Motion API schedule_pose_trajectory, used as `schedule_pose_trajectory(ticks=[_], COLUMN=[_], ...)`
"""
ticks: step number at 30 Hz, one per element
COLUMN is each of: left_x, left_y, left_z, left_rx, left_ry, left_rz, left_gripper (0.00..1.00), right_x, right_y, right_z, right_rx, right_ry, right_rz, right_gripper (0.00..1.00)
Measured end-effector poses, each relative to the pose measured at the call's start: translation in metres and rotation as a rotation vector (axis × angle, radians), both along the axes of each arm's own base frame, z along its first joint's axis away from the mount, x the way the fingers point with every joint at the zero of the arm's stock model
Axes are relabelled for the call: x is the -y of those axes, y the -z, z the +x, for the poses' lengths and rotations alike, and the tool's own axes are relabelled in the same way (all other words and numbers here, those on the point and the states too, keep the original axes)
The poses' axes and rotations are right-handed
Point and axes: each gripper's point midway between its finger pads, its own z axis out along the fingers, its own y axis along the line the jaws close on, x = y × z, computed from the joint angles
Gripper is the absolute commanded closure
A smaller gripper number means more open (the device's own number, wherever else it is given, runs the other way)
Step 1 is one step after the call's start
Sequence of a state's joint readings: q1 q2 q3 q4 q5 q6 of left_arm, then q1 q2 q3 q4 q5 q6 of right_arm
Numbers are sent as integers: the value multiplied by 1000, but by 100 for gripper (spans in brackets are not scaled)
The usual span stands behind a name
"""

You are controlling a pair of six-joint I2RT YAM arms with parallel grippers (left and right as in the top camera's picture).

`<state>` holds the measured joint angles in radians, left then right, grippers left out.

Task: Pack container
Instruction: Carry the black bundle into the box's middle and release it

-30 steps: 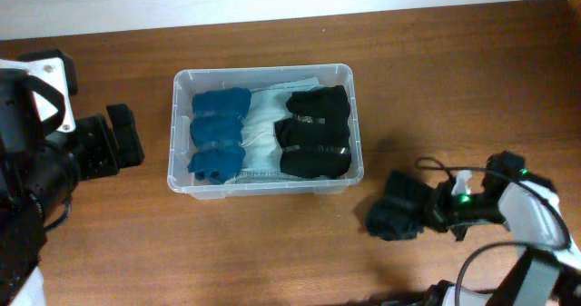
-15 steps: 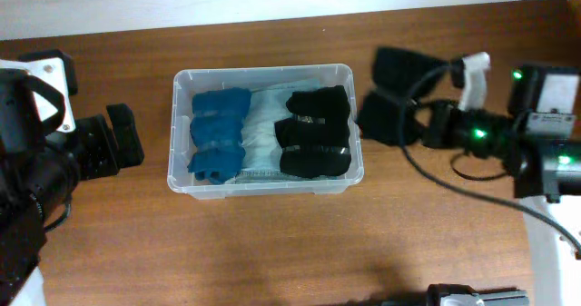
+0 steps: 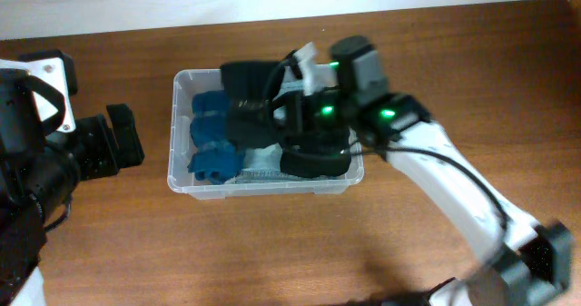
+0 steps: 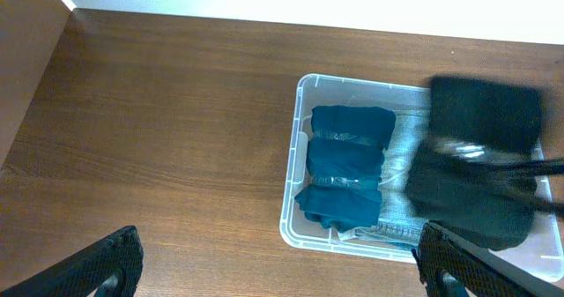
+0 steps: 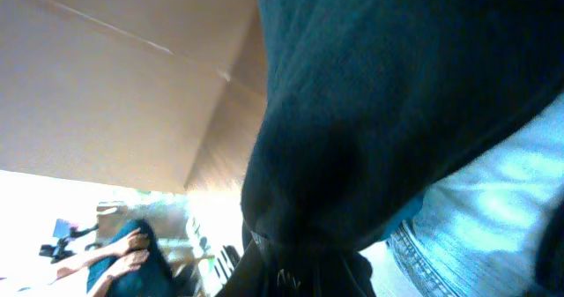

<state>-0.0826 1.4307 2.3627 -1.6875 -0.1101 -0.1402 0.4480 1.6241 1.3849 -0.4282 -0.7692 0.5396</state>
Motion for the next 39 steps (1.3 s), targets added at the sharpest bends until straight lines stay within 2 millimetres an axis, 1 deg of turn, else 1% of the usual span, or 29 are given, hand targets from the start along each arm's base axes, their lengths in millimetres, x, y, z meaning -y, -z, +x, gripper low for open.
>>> schedule_pose_trajectory(ticks=[2,3,4,6,7,10,12,15,18,19,21,22,23,24,25,26,28,29,31,35,36,38,39], left_x=[0,0,0,0,0,0,0,0,0,0,0,0,0,0,0,0,0,0,0,0,0,0,0], left_y=[0,0,0,0,0,0,0,0,0,0,0,0,0,0,0,0,0,0,0,0,0,0,0], left_z=[0,0,0,0,0,0,0,0,0,0,0,0,0,0,0,0,0,0,0,0,0,0,0], left_rx=[0,0,0,0,0,0,0,0,0,0,0,0,0,0,0,0,0,0,0,0,0,0,0], left_ry=[0,0,0,0,0,0,0,0,0,0,0,0,0,0,0,0,0,0,0,0,0,0,0], left_rz=[0,0,0,0,0,0,0,0,0,0,0,0,0,0,0,0,0,0,0,0,0,0,0], left_gripper=[1,1,1,1,1,1,0,0,1,0,1,0,1,1,0,1,1,1,1,1,0,0,0], right_x=[-7,-7,-6,1,7,27,36,45,55,57,56,54,50,47,42,37,28,24,15,3,1,-2,-2], right_y=[36,47,64,95,108,140,146,139,119,106,73,55,33,17,2,-10,-15,-10,11,77,96,128,141], right_z=[6,8,11,13,14,11,9,9,8,9,15,17,19,19,19,17,13,12,13,27,32,42,46], right_rx=[-91,-118,-160,-230,-255,-299,-294,-269,-230,-202,-110,-60,6,56,99,134,161,161,141,71,55,38,30], right_ry=[5,12,29,63,81,129,135,140,154,159,171,178,180,180,183,181,170,163,154,152,153,153,150], right_rz=[-39,-57,-88,-157,-200,-336,-389,-436,-471,-475,-454,-436,-413,-395,-376,-361,-364,-379,-429,-559,-590,-634,-654], right_gripper=[95,94,87,50,47,44,44,44,44,45,53,57,64,70,74,77,82,83,87,88,87,85,82])
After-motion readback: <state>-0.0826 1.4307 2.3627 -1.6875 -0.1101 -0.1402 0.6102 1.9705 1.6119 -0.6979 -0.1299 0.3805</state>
